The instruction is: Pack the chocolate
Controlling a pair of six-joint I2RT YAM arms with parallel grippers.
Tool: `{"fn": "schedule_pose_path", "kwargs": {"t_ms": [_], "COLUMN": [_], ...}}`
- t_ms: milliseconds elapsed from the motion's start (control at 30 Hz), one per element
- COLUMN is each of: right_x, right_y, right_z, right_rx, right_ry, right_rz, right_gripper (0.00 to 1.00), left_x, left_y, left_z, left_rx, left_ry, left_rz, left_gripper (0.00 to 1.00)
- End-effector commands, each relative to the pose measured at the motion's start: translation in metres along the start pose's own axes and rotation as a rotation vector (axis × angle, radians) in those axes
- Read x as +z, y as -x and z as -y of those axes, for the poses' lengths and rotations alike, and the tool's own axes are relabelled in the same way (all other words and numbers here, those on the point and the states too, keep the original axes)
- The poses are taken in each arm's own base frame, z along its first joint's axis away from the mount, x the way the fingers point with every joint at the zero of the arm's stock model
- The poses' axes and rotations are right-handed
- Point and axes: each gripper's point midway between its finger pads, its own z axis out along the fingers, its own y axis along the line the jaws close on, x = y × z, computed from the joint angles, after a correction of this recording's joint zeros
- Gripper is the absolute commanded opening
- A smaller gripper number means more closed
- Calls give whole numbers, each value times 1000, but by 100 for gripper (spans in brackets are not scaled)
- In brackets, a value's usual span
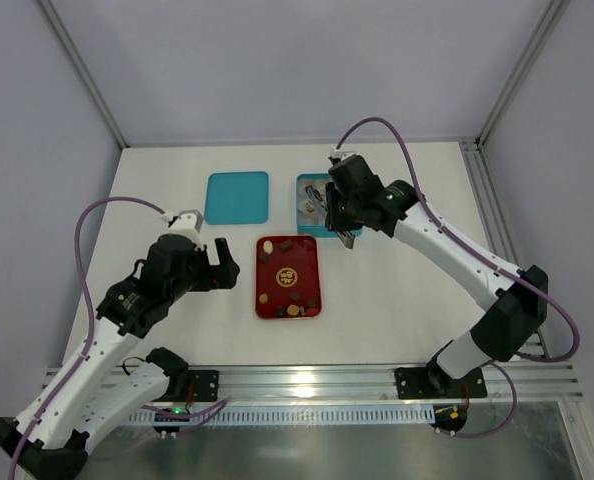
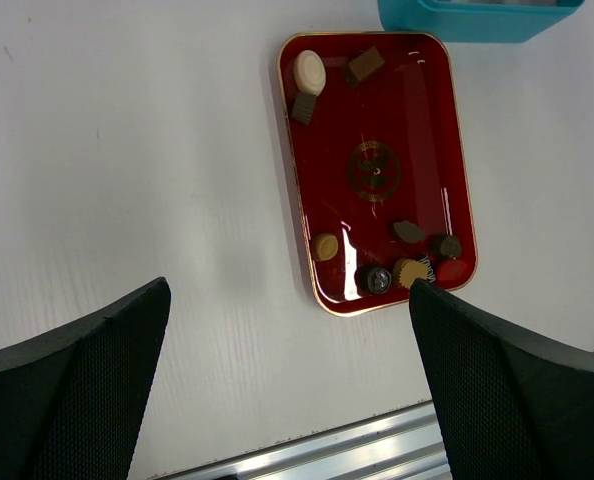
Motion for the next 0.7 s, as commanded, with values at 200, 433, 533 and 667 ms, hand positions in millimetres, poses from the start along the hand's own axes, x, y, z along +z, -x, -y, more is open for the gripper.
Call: {"fn": "schedule_pose_path", "kwargs": {"t_ms": [200, 433, 533, 667], "right_x": [32, 48, 52, 58], "right_y": [16, 2, -4, -11], "right_z": [-11, -9, -7, -5], "right_rx": [-42, -44, -44, -45], "right_ry": [76, 80, 78, 78], "right_rz": [-22, -66, -79, -96], "right_gripper": [15, 15, 15, 15], "left_x": [3, 5, 6, 6], "left_y": [5, 4, 3, 3], "left_z": [2, 1, 0, 0], "left_rx": [7, 6, 7, 9], "left_ry": [-4, 7, 9, 13], "left_rz": [17, 12, 8, 5], "left_gripper": [100, 99, 100, 100]}}
